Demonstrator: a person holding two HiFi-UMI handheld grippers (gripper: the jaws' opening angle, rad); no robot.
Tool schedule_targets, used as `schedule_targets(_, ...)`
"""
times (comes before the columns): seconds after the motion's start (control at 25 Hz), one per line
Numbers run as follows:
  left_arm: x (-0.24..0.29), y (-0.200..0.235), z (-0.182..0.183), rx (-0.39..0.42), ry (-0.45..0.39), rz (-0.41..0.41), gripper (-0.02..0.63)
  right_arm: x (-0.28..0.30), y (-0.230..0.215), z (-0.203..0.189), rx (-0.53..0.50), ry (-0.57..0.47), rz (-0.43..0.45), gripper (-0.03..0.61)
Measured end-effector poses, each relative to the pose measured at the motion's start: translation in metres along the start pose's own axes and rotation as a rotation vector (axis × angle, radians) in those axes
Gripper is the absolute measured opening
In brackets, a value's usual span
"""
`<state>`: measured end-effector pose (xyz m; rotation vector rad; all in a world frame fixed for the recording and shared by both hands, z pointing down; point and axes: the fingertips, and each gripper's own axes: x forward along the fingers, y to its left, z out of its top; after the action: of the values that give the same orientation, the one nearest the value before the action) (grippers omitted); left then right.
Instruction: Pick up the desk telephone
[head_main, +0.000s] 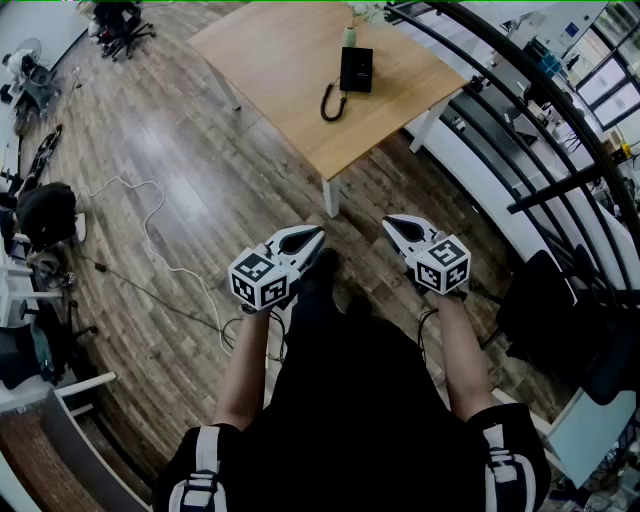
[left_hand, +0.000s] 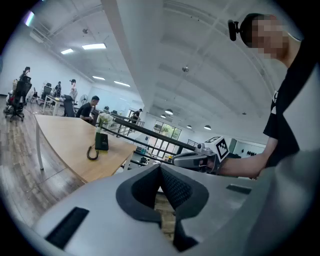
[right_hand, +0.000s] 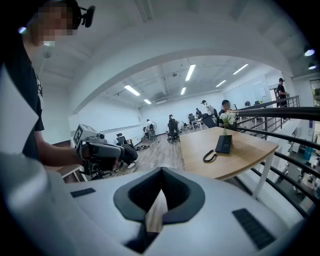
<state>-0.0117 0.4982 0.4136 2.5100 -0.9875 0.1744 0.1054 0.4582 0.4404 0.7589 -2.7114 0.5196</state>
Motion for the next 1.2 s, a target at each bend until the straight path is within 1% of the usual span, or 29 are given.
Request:
schedule_targets(0.2,0.005,-0.008,0.005,0.016,-0.004,-0.042,0.021,-0.005,0.001,0.007,-0.016,0.001,-0.034,0.022)
schedule_targets(0.4,0.017,0.0,0.019,0.027,-0.005,-0.067,0.021,-0.003,-0.004,0.016,-0.01,-0.012,-0.054,0.023)
schedule_targets(0.56,0.019,0.009,0.024,0.046,0.012,-0.079,0.021,0.001,-0.005,0.016,0.003,-0.016,-0.067,0.023)
schedule_targets(0.76,0.025,0.017,0.032,0.044,0.021,-0.09,0.021,0.004,-0.013,0.019,0.03,-0.026,-0.087,0.023)
schedule_targets(0.92,0.033,0.028,0.038,0.04,0.033,-0.099,0.021,0.011,-0.025,0.023,0.059,-0.028,-0.097,0.023)
schedule_targets(1.2,0.051,0.059,0.046,0.036,0.054,-0.133,0.021,0.031,-0.047,0.025,0.086,-0.026,-0.147,0.023)
